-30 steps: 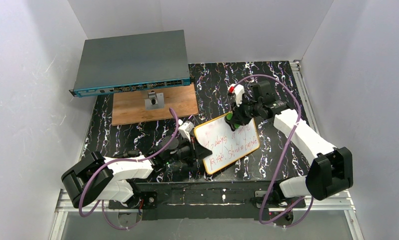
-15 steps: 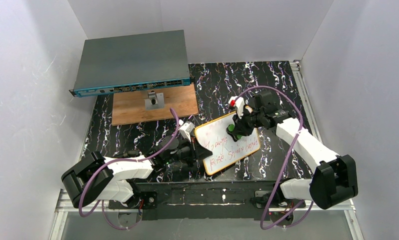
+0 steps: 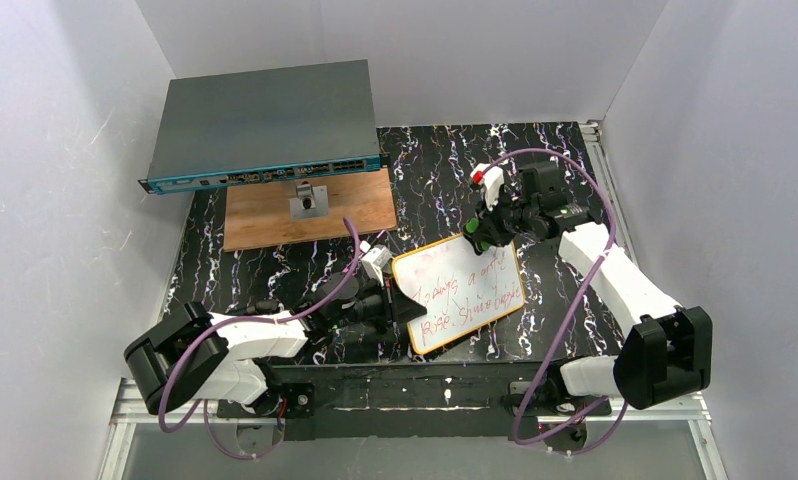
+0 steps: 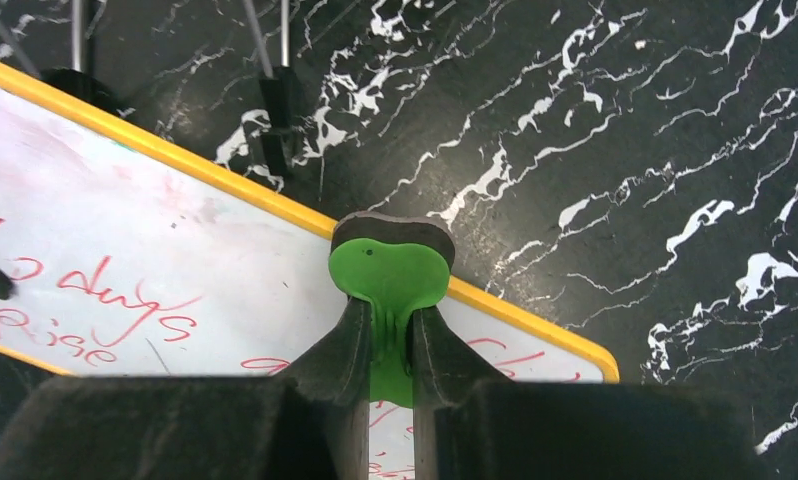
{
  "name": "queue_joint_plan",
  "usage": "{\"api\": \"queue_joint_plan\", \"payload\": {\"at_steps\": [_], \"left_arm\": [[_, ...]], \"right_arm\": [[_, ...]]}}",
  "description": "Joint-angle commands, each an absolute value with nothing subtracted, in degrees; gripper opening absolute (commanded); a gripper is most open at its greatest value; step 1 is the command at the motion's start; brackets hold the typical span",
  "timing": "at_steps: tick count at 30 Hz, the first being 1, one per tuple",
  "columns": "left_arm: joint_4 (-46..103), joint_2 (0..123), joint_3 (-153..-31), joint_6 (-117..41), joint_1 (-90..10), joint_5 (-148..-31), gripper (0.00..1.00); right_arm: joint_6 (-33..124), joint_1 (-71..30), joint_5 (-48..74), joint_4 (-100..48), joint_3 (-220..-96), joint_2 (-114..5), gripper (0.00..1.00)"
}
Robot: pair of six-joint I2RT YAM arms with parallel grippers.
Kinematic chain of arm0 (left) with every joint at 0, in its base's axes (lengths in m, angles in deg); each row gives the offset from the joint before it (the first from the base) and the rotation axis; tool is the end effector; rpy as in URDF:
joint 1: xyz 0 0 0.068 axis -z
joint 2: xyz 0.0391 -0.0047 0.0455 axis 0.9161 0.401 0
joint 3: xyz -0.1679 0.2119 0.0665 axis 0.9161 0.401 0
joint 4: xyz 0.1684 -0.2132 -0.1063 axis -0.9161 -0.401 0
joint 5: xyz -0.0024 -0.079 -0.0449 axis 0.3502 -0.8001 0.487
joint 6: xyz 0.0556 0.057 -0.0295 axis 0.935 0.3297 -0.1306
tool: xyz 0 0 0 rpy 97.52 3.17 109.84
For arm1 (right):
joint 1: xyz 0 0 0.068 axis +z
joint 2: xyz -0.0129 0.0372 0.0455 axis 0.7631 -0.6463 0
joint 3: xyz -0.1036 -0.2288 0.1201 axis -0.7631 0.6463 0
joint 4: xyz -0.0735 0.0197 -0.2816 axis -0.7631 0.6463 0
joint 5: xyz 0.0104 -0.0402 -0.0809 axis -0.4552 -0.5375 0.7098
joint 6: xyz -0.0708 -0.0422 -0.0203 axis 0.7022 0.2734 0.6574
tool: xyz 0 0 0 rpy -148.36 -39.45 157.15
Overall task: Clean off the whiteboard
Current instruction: Erase the whiteboard at the center of the board.
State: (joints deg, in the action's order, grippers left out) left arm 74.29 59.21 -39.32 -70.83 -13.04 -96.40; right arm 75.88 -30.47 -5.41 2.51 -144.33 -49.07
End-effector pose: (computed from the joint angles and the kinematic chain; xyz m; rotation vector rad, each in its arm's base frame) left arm 0.1633 -0.2517 0.1663 0.3683 1.8833 -1.4490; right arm 0.3098 0.1434 0.2731 -1.0432 2.0112 0.4907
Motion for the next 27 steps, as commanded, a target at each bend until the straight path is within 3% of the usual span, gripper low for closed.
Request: {"api": "queue_joint_plan", "payload": {"at_steps": [1,9,14,20,23,27], "left_arm": [[77.68,56.90,-40.68,-67.45,-12.04,-100.44,0.00],[78.10,57.63,-41.04,-67.28,-12.04,-100.64,0.00],[77.50,56.86,-40.97,-67.39,-12.04,-100.50,0.00],[75.90,54.81,-40.68,-66.92,-12.04,-99.95,0.00],[75.96,54.46,-40.42,-66.82,-12.04,-99.76,0.00],[76.81,55.25,-40.58,-66.86,-12.04,-100.09,0.00]], "right_arm": [[78.65,-30.75,-0.75,0.37,-139.92,-47.71,0.01],[81.05,-28.57,-16.75,4.69,-139.86,-45.09,0.01],[71.93,-30.14,-3.46,-1.16,-143.80,-47.19,0.01],[73.57,-32.23,11.68,-5.16,-139.06,-47.66,0.01],[75.87,-32.20,11.45,-4.53,-135.37,-45.91,0.01],[79.95,-30.45,-0.21,0.00,-133.23,-44.24,0.01]]}}
